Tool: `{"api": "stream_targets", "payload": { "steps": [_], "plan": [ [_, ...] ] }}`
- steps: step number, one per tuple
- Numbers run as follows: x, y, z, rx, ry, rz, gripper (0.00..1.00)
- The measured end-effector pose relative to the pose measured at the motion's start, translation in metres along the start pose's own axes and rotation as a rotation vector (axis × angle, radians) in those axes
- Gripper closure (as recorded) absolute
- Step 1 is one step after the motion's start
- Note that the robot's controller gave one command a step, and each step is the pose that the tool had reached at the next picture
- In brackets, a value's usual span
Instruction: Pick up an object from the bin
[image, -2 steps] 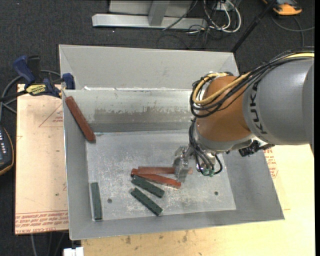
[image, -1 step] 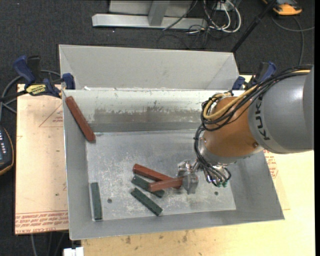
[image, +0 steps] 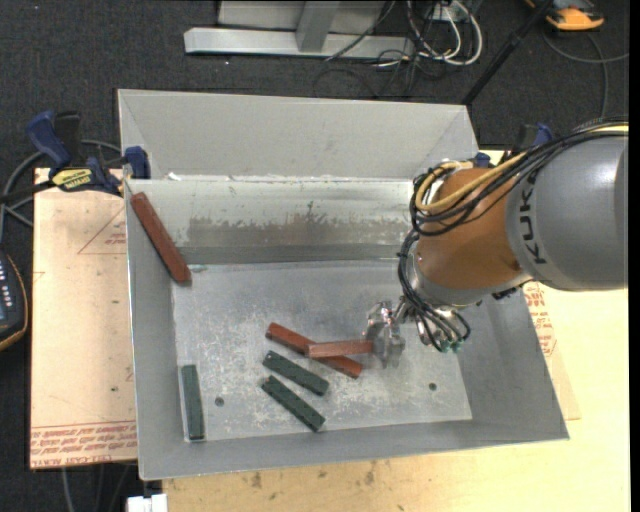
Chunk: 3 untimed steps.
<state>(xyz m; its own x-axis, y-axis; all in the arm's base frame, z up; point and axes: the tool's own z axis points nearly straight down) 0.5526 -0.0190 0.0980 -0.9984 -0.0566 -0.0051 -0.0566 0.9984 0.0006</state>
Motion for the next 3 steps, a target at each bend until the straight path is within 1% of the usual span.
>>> {"api": "stream_targets", "payload": {
  "steps": [1, 2, 3],
  "plan": [
    [0.001, 0.000, 0.001, -0.001, 0.003, 0.000, 0.00],
    [-0.023, -0.007, 0.029, 0.000, 0.003, 0.149, 0.00],
    [-0.024, -0.007, 0.027, 0.000, 0.001, 0.150, 1.00]
  ]
}}
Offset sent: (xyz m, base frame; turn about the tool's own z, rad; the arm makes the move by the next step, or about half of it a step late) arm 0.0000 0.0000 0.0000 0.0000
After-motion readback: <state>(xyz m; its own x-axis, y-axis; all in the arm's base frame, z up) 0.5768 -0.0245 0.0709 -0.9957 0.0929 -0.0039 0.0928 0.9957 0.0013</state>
